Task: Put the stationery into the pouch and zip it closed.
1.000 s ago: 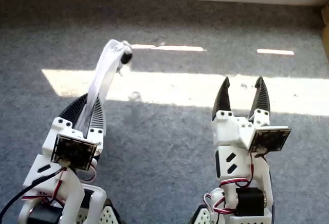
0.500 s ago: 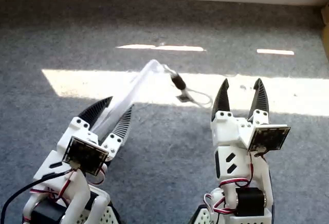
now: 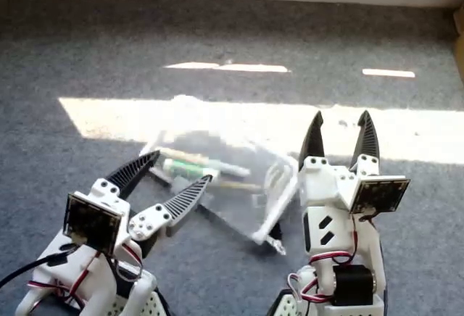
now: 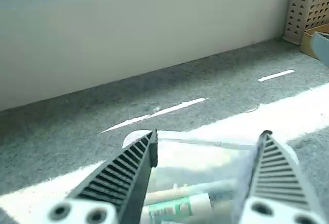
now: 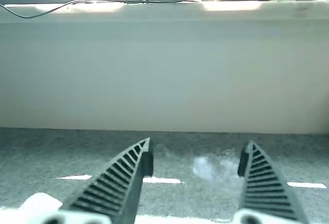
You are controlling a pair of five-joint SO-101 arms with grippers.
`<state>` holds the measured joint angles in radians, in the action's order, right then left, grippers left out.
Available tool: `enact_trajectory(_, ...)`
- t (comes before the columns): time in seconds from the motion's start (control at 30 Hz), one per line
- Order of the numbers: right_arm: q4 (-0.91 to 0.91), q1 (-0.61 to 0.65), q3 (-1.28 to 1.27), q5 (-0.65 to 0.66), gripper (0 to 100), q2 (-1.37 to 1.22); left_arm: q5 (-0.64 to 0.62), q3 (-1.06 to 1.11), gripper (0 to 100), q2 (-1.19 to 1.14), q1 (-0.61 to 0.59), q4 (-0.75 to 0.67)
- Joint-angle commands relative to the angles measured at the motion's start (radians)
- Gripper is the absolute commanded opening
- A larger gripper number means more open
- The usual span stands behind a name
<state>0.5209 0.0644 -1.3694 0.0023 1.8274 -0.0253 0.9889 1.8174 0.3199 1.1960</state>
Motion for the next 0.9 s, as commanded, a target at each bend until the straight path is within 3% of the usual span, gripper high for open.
enact_trajectory(0.0,0.001,0.028,0.002,-0.009,24.5,0.008,-0.025,-0.056,29,0.01,0.013,0.005)
enact_trajectory(0.27,0.004,0.12,0.001,-0.009,24.2,0.01,-0.017,-0.056,20,0.01,0.012,0.0)
enact_trajectory(0.5,0.058,0.236,0.022,-0.008,0.8,0.012,-0.015,-0.062,6,0.012,0.012,-0.061)
enact_trajectory(0.67,0.062,0.251,0.065,-0.009,0.6,0.012,0.101,-0.062,1,0.012,0.012,-0.153)
enact_trajectory(0.87,0.116,0.252,0.219,-0.009,0.6,0.012,0.147,-0.062,1,0.012,0.012,-0.169)
